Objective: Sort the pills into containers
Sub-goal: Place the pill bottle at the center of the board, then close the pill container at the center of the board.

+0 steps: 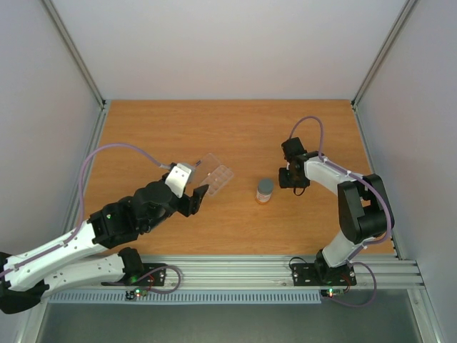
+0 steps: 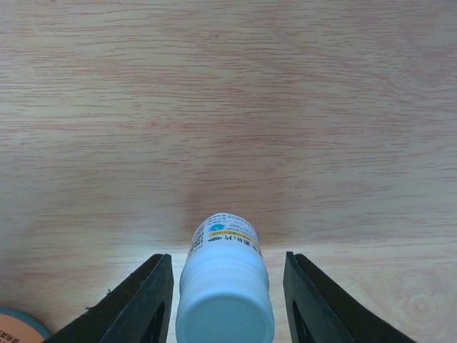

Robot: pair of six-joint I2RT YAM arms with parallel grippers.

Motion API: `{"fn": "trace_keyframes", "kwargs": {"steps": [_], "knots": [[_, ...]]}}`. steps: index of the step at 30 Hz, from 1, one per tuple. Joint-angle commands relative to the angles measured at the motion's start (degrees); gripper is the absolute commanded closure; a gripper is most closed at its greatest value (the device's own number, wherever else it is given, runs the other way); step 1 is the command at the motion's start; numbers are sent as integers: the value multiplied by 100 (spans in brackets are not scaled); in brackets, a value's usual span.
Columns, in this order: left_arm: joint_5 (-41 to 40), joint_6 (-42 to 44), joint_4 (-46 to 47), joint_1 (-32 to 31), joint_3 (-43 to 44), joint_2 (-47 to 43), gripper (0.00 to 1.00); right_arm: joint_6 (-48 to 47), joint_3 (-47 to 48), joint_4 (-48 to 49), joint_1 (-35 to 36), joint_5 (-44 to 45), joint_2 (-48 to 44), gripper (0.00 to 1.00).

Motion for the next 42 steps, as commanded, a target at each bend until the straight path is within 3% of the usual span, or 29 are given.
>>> {"fn": "trace_keyframes", "kwargs": {"steps": [1,9,14,25,30,36,42], "knots": [[-181,-87,144,-10,13,-11,30,2,93,8,-53,-9,-41,55],[-602,-212,134,18,78,56,25,32,863,-369,-152,73,-242,53],[-425,-520,91,529,184,295,25,20,1705,-612,-168,79,-222,52],[1597,-1381,349,2960,283,1193,24,-38,2739,-598,429,-460,81,53],[2786,-1855,791,4215,136,1739,24,62,2832,-401,985,-464,284,62],[3828,-2310,1377,5111,14,2534,25,121,2866,-184,1584,-625,676,73],[4724,-2718,1894,5579,-154,3437,26,56,2793,23,1837,-849,1027,79]]}}
